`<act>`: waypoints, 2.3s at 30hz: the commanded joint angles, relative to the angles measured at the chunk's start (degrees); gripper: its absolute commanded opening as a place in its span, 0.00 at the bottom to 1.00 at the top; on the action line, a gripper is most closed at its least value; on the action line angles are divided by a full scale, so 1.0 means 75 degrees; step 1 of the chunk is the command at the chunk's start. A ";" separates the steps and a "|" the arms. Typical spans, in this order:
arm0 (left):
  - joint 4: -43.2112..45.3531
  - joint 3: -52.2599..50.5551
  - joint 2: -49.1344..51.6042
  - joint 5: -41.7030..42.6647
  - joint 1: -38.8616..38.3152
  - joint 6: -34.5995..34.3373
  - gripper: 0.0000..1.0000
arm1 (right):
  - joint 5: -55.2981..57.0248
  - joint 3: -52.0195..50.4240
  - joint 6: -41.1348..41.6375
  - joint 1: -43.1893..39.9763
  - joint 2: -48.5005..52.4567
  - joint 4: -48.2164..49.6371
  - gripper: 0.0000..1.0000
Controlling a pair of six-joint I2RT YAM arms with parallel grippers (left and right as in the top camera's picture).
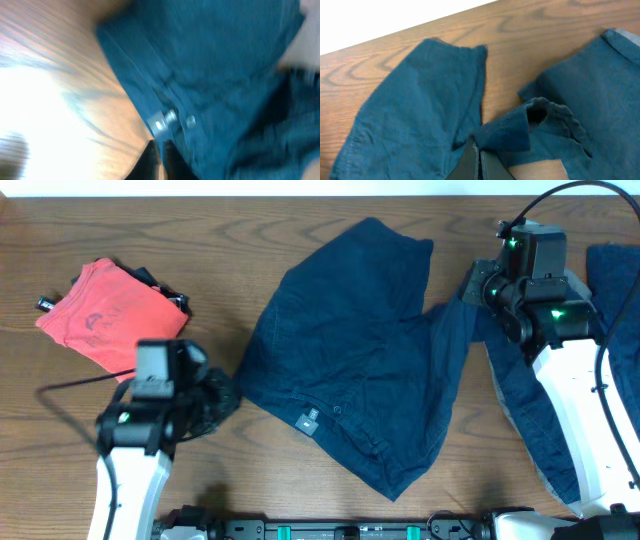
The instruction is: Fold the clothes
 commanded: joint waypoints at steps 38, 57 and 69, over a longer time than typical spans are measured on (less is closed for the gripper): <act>0.6248 0.0452 0.6193 -0.2253 -0.0417 0.0466 0.19 | 0.0481 0.0087 0.1405 -0.0621 -0.0114 -0.4415 0.01; -0.0673 0.1119 0.4199 0.1542 -0.1314 0.0906 0.77 | 0.0472 0.0087 0.1632 -0.0530 -0.0114 -0.4374 0.06; 0.2509 -0.1131 0.4118 0.1000 -0.4176 -0.3241 0.85 | 0.0475 0.0087 0.1594 -0.0530 -0.0114 -0.4520 0.06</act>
